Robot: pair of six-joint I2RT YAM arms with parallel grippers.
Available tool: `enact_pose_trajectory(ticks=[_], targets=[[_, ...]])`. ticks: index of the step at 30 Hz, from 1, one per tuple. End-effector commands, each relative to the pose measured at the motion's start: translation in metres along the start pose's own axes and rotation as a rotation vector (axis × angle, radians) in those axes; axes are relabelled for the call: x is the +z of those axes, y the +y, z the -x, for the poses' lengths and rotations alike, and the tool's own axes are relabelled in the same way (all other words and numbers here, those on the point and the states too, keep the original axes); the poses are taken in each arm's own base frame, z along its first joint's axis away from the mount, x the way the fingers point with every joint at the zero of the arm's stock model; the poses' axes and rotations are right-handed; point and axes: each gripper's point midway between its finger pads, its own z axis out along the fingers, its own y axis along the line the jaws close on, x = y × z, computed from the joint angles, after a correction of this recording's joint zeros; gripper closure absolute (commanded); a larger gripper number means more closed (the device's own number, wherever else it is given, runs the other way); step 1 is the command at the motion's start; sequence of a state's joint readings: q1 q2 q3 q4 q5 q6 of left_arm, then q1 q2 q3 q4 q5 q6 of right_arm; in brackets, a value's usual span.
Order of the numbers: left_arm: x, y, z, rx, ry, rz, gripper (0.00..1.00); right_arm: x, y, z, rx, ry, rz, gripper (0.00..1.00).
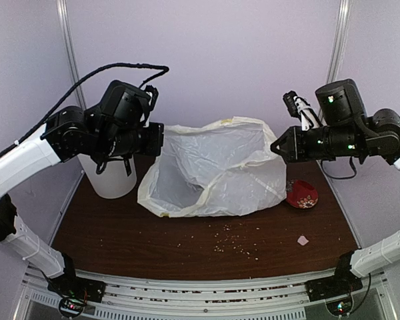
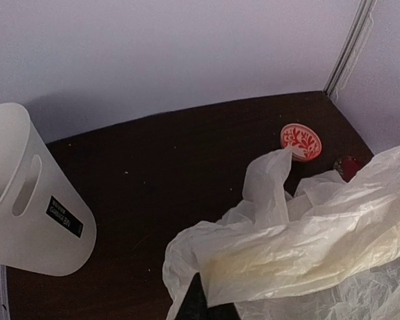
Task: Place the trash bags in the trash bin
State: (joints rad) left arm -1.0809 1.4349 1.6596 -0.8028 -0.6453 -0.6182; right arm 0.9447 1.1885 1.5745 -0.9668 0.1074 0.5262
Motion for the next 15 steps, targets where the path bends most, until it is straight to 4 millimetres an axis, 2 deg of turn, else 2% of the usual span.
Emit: enact_pose_trajectory(ticks=[1,4,7,10,13,15], targets=[[0.007,-0.006,-0.040,-0.009,0.245,-0.110,1.00,-0.011,-0.019,-0.009,0.076,0.075,-0.094,1.00],[0.025,0.010,-0.047,-0.029,0.310,-0.049,1.00,0.014,-0.050,-0.019,0.102,0.137,-0.228,1.00],[0.047,0.040,-0.049,-0.064,0.328,0.036,1.00,0.040,-0.091,-0.027,0.133,0.184,-0.330,1.00],[0.075,0.065,-0.052,-0.123,0.327,0.052,1.00,0.067,-0.124,-0.018,0.172,0.174,-0.382,1.00],[0.110,0.070,-0.054,-0.163,0.329,0.034,1.00,0.103,-0.130,0.004,0.197,0.140,-0.358,1.00],[0.135,0.050,-0.050,-0.160,0.315,-0.068,1.00,0.133,-0.121,0.023,0.209,0.105,-0.306,1.00]])
